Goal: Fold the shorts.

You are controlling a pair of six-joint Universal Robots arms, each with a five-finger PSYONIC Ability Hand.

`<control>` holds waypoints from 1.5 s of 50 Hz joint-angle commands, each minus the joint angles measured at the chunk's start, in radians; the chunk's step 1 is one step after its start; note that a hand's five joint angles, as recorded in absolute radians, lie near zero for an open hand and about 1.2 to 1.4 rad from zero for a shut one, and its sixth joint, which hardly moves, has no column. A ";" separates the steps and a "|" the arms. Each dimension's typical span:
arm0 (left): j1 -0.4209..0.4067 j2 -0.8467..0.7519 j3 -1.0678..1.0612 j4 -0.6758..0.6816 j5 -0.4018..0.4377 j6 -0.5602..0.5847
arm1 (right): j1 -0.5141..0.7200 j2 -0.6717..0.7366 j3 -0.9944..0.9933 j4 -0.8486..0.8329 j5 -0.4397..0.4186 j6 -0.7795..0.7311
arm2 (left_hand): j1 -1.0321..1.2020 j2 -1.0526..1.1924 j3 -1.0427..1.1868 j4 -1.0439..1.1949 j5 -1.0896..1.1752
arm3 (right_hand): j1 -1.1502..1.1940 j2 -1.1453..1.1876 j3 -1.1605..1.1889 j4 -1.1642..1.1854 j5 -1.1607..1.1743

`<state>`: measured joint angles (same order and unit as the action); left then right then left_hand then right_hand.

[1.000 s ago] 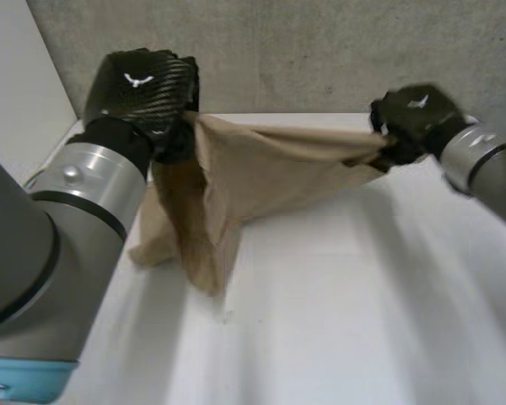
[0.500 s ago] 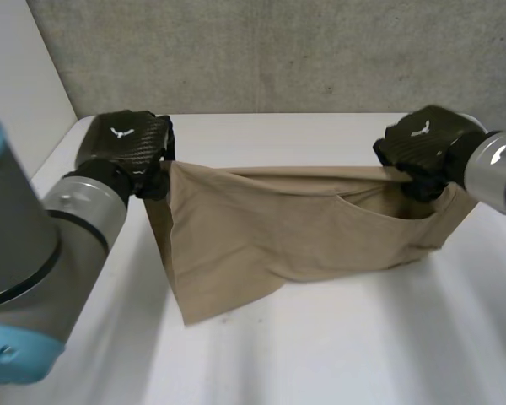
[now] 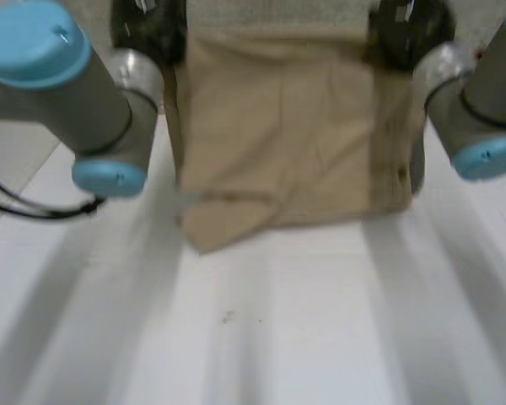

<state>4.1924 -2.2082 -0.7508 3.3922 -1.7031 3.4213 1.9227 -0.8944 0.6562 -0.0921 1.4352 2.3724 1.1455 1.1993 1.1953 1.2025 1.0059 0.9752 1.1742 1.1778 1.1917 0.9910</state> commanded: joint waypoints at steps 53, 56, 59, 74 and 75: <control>0.121 -0.162 -0.044 0.098 0.002 0.015 | 0.095 0.287 -0.133 -0.029 0.022 0.048 | 0.181 0.128 0.132 0.124 0.146 | -0.327 -0.526 -0.530 -0.544 -0.517; 0.139 -0.238 0.039 0.078 -0.006 0.026 | 0.095 0.364 -0.187 -0.084 0.016 0.047 | -0.853 -0.907 -0.903 -0.910 -0.888 | -0.801 -1.000 -1.003 -1.017 -0.991; 0.140 -0.255 0.060 0.062 -0.009 0.035 | 0.095 0.381 -0.201 -0.089 0.013 0.053 | -0.947 -1.001 -0.997 -1.004 -0.982 | -0.801 -1.000 -1.003 -1.017 -0.991; 0.074 0.036 -0.313 -0.011 -0.027 0.036 | 0.069 0.073 0.081 0.224 0.019 0.059 | -0.961 -1.015 -1.011 -1.018 -0.996 | -0.801 -1.000 -1.003 -1.017 -0.991; 0.061 0.094 -0.385 -0.022 -0.027 0.033 | 0.061 0.051 0.104 0.241 0.019 0.059 | -0.958 -1.012 -1.008 -1.015 -0.993 | -0.801 -1.000 -1.003 -1.017 -0.991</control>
<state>4.2807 -2.3094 -0.8972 3.4038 -1.7313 3.4588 2.0056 -0.6856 0.6065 0.0045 1.4579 2.4311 0.1944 0.2066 0.2156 0.2045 0.0472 0.2028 0.2227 0.2153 0.2379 0.0698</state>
